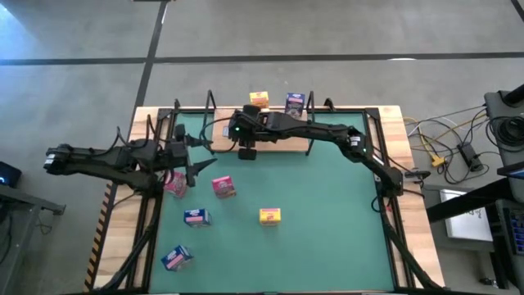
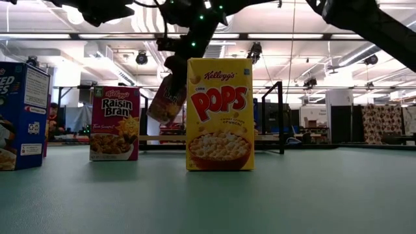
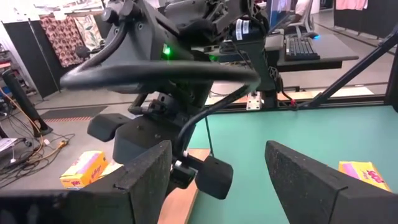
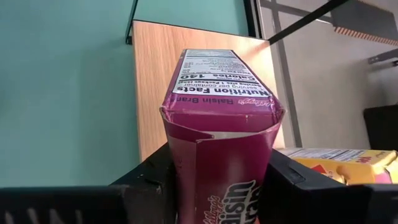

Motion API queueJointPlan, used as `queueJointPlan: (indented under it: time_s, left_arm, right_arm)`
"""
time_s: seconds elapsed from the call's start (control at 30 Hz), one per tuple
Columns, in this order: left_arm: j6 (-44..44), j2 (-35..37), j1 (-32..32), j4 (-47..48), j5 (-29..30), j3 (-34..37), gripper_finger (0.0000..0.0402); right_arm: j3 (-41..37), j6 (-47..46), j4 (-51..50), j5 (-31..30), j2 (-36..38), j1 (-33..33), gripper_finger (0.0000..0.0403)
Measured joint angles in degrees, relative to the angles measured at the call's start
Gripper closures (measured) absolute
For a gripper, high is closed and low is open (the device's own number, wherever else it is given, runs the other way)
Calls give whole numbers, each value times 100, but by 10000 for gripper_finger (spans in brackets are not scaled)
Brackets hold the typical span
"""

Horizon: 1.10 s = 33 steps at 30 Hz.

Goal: Stack cereal on shelf
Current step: Put the right pink cereal box on the shelf

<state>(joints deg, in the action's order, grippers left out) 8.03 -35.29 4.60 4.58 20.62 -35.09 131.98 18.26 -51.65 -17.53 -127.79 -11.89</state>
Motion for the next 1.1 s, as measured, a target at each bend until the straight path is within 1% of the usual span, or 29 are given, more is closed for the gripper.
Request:
queueJointPlan:
  time_s: [0.2,0.33,0.6,0.83,0.97,1.1]
  left_arm:
    - [0,3,0,1,0,0,159]
    - [0,3,0,0,-1,0,159]
    - [0,-2,0,-2,-2,0,159]
    - [0,-82,0,-23,-6,0,159]
    - [22,-159,0,-74,-7,0,159]
    - [24,-244,0,-157,-9,0,159]
  right_arm:
    - [-2,-2,24,153,-26,-16,213]
    - [-4,44,101,157,-26,-16,197]
    - [6,116,134,148,-26,-16,193]
    - [304,257,158,131,-15,-16,193]
    - [297,355,164,100,94,-16,193]
    - [297,337,-41,104,340,-16,193]
